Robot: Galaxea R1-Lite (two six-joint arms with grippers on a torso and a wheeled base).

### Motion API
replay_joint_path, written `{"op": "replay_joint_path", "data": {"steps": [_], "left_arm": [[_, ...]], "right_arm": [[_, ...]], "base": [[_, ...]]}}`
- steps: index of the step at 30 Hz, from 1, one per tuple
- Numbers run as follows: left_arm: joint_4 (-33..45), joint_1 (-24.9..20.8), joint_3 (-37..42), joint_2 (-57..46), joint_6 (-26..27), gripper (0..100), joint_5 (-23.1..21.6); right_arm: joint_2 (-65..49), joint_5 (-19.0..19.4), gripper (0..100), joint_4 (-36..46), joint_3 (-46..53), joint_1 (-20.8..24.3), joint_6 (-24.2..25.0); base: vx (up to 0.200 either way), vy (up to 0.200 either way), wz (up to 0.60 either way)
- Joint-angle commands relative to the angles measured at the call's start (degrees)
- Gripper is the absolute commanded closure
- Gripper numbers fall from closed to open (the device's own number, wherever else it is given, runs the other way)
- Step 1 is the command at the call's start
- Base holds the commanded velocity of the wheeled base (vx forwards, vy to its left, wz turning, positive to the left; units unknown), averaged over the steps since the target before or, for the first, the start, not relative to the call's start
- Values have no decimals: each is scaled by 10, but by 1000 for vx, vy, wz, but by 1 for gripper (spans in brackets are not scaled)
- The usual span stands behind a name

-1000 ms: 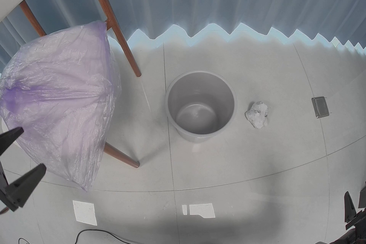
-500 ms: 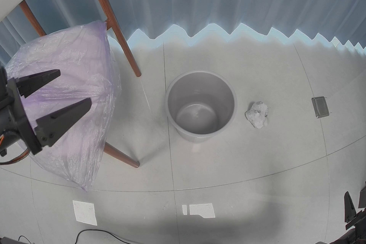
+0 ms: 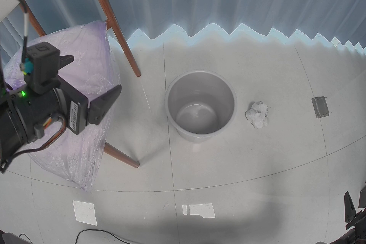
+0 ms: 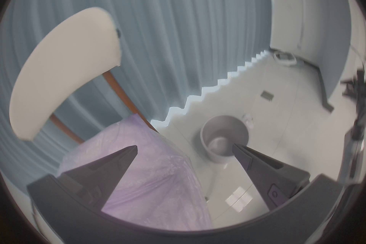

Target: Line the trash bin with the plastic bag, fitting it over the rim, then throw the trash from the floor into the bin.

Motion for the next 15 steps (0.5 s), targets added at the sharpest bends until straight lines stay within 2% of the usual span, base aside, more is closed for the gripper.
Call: {"op": "replay_joint_path", "data": {"steps": [1,5,12,15], "left_arm": [[30,-36,-9,49,88,0,37],[30,-17,-13,78,104,0,67],[25,34,11,107,205,0,143],[11,42,9,133,212,0,158]], "right_arm": [[-9,0,0,0,10,0,0],[-9,-1,0,0,10,0,0],[-10,-1,0,-1,10,0,1],[-10,-1,0,0,10,-1,1]], "base": [[0,0,0],[0,0,0],[0,0,0],[0,0,0]]}}
